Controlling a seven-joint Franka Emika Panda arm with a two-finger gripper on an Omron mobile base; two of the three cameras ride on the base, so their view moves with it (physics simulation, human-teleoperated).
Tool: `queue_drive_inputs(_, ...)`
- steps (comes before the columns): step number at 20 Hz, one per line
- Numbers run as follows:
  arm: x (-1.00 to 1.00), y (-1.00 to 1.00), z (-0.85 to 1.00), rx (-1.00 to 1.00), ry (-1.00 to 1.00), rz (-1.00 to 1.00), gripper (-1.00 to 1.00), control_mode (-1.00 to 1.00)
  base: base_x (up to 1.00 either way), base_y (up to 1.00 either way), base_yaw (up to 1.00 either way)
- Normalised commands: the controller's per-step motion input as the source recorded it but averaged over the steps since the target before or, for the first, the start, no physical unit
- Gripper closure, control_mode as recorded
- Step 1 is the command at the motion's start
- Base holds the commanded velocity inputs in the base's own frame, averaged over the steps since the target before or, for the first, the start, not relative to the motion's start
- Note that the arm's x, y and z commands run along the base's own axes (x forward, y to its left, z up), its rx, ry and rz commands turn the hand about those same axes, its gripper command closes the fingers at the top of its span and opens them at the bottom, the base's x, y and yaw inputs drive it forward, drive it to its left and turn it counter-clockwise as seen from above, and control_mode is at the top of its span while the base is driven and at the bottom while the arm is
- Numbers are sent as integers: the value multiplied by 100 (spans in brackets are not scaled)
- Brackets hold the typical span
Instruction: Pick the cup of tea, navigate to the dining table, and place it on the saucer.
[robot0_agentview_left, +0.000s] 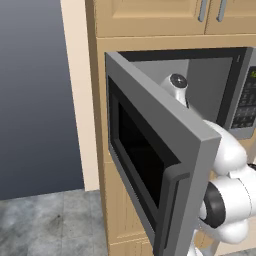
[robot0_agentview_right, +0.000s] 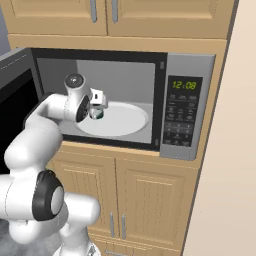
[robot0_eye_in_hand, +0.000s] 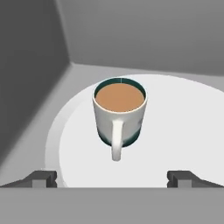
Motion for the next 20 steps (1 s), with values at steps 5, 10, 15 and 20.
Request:
queue_drive_inputs(5,29,0,-12,0,8,0,-100,-100,0,0,0)
queue_drive_inputs(10,24,0,-13,0,7,0,-100,-100,0,0,0)
queue_drive_inputs(15,24,0,-10,0,6,0,-100,-100,0,0,0)
queue_drive_inputs(20,18,0,-12,0,4,0,-100,-100,0,0,0)
